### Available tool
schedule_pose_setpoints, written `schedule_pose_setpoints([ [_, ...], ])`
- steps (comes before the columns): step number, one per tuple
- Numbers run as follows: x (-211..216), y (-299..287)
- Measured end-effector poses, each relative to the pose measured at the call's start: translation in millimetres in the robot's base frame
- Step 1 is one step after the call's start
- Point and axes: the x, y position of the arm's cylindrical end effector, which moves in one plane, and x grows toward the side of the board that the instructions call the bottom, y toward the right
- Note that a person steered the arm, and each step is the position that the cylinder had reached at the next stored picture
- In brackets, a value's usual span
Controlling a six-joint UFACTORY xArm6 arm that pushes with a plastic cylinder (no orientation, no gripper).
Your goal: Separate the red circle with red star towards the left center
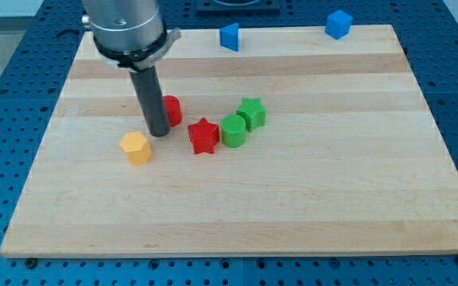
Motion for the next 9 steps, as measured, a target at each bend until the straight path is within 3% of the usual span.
schedule_pose_setpoints([
  [3, -33, 34],
  [4, -33, 73],
  [5, -61, 102],
  [6, -72, 83],
  [9, -56, -48],
])
